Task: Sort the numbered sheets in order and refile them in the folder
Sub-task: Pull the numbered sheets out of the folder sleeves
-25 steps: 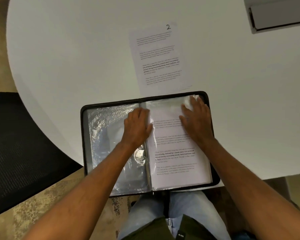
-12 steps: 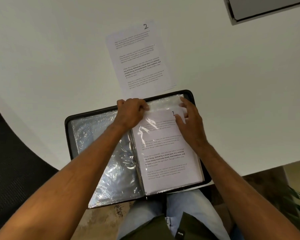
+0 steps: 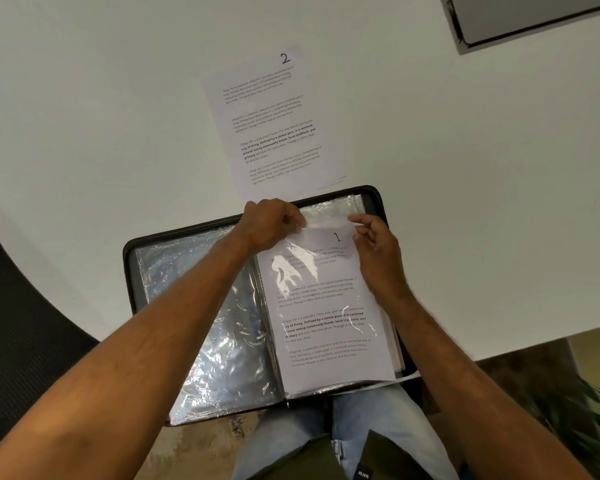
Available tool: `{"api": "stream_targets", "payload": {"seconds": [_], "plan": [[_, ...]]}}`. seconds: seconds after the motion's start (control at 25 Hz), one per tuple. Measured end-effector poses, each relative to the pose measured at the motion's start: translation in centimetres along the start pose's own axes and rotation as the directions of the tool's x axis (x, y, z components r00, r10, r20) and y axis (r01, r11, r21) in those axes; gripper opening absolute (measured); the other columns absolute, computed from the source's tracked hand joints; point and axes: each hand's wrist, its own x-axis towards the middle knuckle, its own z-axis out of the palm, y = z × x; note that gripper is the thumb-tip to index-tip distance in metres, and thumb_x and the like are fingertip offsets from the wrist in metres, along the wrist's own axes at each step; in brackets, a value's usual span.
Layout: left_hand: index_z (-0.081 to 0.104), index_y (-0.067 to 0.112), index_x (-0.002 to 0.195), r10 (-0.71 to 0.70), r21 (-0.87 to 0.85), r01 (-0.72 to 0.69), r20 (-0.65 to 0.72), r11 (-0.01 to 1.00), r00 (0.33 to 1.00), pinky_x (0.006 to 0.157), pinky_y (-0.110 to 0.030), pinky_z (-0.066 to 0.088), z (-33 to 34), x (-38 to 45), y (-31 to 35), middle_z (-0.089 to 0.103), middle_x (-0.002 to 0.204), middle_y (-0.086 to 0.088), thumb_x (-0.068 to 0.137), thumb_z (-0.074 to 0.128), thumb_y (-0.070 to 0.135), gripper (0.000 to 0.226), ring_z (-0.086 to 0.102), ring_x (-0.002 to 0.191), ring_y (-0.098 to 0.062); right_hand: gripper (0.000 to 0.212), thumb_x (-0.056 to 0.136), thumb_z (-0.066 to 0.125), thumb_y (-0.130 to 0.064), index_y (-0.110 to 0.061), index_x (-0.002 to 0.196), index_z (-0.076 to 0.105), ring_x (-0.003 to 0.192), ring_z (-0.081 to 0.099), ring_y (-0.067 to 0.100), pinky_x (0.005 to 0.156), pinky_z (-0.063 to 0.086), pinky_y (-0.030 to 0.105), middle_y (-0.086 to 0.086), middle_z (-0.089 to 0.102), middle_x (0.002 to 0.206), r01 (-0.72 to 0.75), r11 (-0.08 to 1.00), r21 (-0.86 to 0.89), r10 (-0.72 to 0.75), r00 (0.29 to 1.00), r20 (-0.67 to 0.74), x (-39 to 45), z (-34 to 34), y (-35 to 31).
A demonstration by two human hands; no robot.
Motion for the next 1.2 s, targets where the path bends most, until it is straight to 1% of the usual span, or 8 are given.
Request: {"api": "stream_targets", "payload": {"seconds": [0.08, 0.2, 0.44, 0.64, 0.8, 0.92, 1.04, 1.2], "plan": [[0.077, 0.031, 0.104, 0.015, 0.015, -0.016, 0.04, 1.0, 0.999, 0.104, -0.048, 0.043, 0.2, 0.2, 0.2, 0.071, 0.103, 0.012, 0.094, 0.072, 0.028, 0.011, 0.064, 0.096, -0.01, 0.035, 0.103, 0.049, 0.002, -0.021, 0.124, 0.066, 0.097, 0.064, -0.006, 0.081, 0.048, 0.01, -0.008, 0.068, 0.115, 0.0, 1.0, 0.014, 0.0, 1.0, 0.005, 0.2, 0.3, 0.1], [0.075, 0.032, 0.095, 0.056, 0.041, -0.055, -0.001, 0.998, 0.998, 0.098, -0.046, 0.046, 0.6, 0.5, 0.2, 0.062, 0.092, 0.014, 0.093, 0.071, 0.02, 0.013, 0.058, 0.085, -0.008, 0.035, 0.104, 0.049, -0.001, -0.026, 0.122, 0.065, 0.106, 0.065, 0.002, 0.087, 0.051, 0.014, -0.006, 0.068, 0.121, -0.01, 0.999, 0.032, 0.009, 1.0, 0.007, 0.3, 0.2, 0.4], [0.075, 0.034, 0.101, 0.102, 0.047, -0.103, 0.011, 0.994, 0.995, 0.087, -0.04, 0.045, 1.3, 0.9, 0.1, 0.058, 0.093, 0.008, 0.089, 0.077, 0.031, 0.012, 0.055, 0.087, -0.011, 0.031, 0.105, 0.048, -0.001, -0.017, 0.126, 0.064, 0.096, 0.064, -0.009, 0.078, 0.051, 0.011, -0.006, 0.067, 0.12, -0.046, 0.996, 0.074, 0.044, 0.999, 0.029, 0.3, 0.1, 0.0], [0.073, 0.028, 0.096, 0.105, 0.029, -0.103, -0.069, 0.994, 0.992, 0.085, -0.039, 0.045, 0.9, 1.0, 0.0, 0.06, 0.094, 0.006, 0.093, 0.072, 0.026, 0.003, 0.057, 0.089, -0.014, 0.029, 0.104, 0.054, -0.01, -0.03, 0.123, 0.062, 0.104, 0.069, 0.004, 0.083, 0.057, 0.02, -0.006, 0.069, 0.121, -0.053, 0.996, 0.074, 0.052, 0.999, 0.012, 0.3, 0.2, 0.2], [0.067, 0.025, 0.095, 0.017, -0.003, -0.019, -0.282, 1.0, 0.959, 0.088, -0.037, 0.03, -1.0, 1.8, 0.3, 0.065, 0.1, 0.008, 0.097, 0.064, 0.023, 0.004, 0.054, 0.098, -0.013, 0.028, 0.101, 0.062, -0.019, -0.031, 0.126, 0.056, 0.094, 0.071, 0.003, 0.075, 0.06, 0.022, -0.012, 0.069, 0.115, -0.104, 0.994, 0.013, 0.104, 0.994, 0.046, -0.1, -0.1, 0.9], [0.062, 0.022, 0.096, -0.048, -0.129, -0.001, -0.374, 0.992, 0.926, 0.092, -0.037, 0.024, -2.5, 2.3, 0.1, 0.068, 0.094, 0.007, 0.101, 0.057, 0.023, 0.007, 0.06, 0.095, -0.013, 0.027, 0.102, 0.062, -0.019, -0.028, 0.126, 0.057, 0.094, 0.069, -0.002, 0.076, 0.058, 0.018, -0.014, 0.068, 0.112, -0.117, 0.992, -0.048, 0.12, 0.992, 0.05, -0.4, -0.2, 1.7], [0.059, 0.027, 0.094, -0.099, -0.234, -0.001, -0.415, 0.972, 0.904, 0.096, -0.037, 0.022, -3.8, 2.6, 0.1, 0.067, 0.093, 0.009, 0.101, 0.058, 0.027, 0.008, 0.06, 0.094, -0.009, 0.021, 0.103, 0.06, -0.019, -0.024, 0.124, 0.059, 0.086, 0.067, -0.007, 0.065, 0.053, 0.01, -0.014, 0.068, 0.107, -0.132, 0.986, -0.098, 0.137, 0.989, 0.051, -0.5, -0.4, 2.1], [0.066, 0.035, 0.1, -0.219, -0.329, 0.093, -0.371, 0.94, 0.903, 0.096, -0.04, 0.027, -5.0, 2.6, -1.4, 0.069, 0.098, 0.012, 0.094, 0.069, 0.044, 0.012, 0.06, 0.096, -0.009, 0.02, 0.104, 0.059, -0.019, -0.021, 0.124, 0.061, 0.094, 0.068, 0.004, 0.063, 0.054, 0.012, -0.006, 0.07, 0.113, -0.183, 0.979, -0.091, 0.186, 0.982, 0.032, -0.3, -0.5, 2.6]]}}
